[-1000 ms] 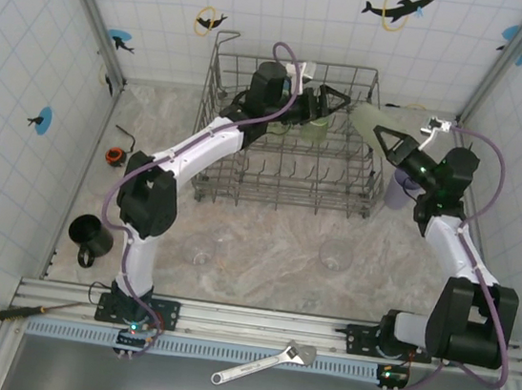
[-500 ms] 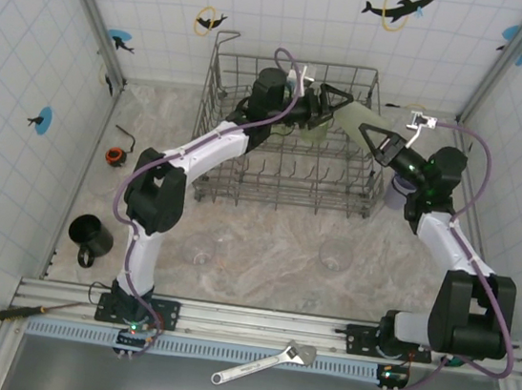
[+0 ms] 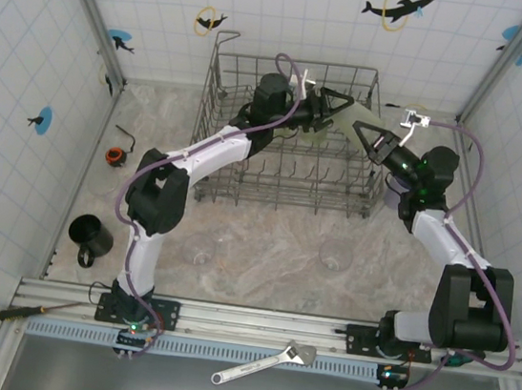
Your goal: Load the cups into the dish rack
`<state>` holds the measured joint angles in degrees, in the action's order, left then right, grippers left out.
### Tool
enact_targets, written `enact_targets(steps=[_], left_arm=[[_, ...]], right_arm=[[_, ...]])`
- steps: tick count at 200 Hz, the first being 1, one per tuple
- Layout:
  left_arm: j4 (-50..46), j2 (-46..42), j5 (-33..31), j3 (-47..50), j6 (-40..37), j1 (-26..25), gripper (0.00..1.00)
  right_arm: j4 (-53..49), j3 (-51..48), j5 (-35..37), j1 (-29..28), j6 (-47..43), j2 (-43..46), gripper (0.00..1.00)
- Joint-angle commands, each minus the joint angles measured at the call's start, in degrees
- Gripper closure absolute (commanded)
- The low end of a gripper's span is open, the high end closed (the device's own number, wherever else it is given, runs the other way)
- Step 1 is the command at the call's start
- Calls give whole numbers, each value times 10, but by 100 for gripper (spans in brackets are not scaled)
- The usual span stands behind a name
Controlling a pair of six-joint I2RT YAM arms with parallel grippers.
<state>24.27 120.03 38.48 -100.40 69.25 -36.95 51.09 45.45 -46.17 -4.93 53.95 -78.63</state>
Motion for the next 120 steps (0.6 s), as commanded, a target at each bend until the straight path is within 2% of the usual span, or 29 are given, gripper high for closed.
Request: enact_targets(steps=[1, 27, 45, 67, 71, 76, 79, 93, 105, 120], left_arm=[[42, 10, 11, 2, -1, -5, 39], [69, 17, 10, 1, 15, -7, 68], [86, 23, 11, -3, 25, -8, 100], [91, 35, 19, -16, 30, -9, 100], [91, 38, 21, -19, 32, -9, 89], [92, 41, 25, -23, 34, -10, 70], [92, 42, 26, -25, 36, -10, 63], [103, 45, 29, -24, 42, -13, 58], [110, 45, 28, -23, 44, -15, 50], [115, 45, 29, -25, 43, -19, 48]], right_arm=[[24, 13, 17, -3, -14, 1, 100], [19, 13, 17, -3, -15, 0, 100], [6, 16, 18, -3, -20, 1, 100], [-1, 20, 16, -1, -28, 1, 100], [-3, 21, 17, -2, -28, 1, 100], [-4, 24, 17, -2, -28, -1, 100], [-4, 24, 17, -1, -28, -2, 100], [3, 27, 17, -1, -27, -5, 100], [14, 28, 17, -3, -21, -10, 100], [29, 30, 18, -3, -12, -17, 100]])
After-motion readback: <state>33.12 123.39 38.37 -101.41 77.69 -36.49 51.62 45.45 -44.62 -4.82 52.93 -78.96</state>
